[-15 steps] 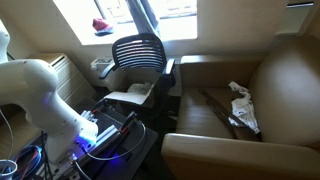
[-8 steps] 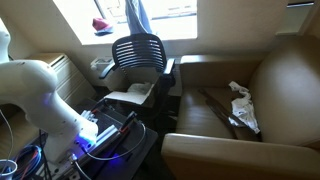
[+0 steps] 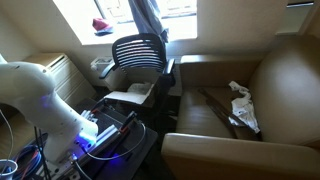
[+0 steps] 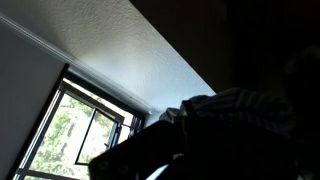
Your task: Put the clothes on the couch on the chair
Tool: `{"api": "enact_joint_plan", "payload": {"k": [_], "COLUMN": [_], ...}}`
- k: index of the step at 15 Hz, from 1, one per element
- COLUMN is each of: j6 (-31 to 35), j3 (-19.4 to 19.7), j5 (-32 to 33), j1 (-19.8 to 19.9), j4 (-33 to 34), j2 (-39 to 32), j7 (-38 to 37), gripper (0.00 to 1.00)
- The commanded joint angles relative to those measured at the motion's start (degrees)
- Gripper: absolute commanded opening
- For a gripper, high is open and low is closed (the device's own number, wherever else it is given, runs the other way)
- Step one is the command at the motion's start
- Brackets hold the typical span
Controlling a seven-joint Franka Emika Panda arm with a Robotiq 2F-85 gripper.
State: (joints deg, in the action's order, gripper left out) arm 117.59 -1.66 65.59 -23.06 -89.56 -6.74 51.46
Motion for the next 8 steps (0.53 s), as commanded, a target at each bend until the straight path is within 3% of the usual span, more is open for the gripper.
{"api": "enact_joint_plan", "payload": {"k": [1,3,4,8], "j6": [-0.5,-0.5,4.1,10.7], "j3": [-4.0,-4.0,-4.1,-7.8], "j5": [0.4,0.5,5.4,11.1], "j1": [3.6,3.7,3.7,3.5], "j4": [-0.1,-0.7,-1.8,-6.2], "j2": [-0.1,-0.1,-1.1,-3.9], "j7": [0.0,0.0,-8.3,-25.5], "gripper": [0.02,0.00,0.00,0.00]}}
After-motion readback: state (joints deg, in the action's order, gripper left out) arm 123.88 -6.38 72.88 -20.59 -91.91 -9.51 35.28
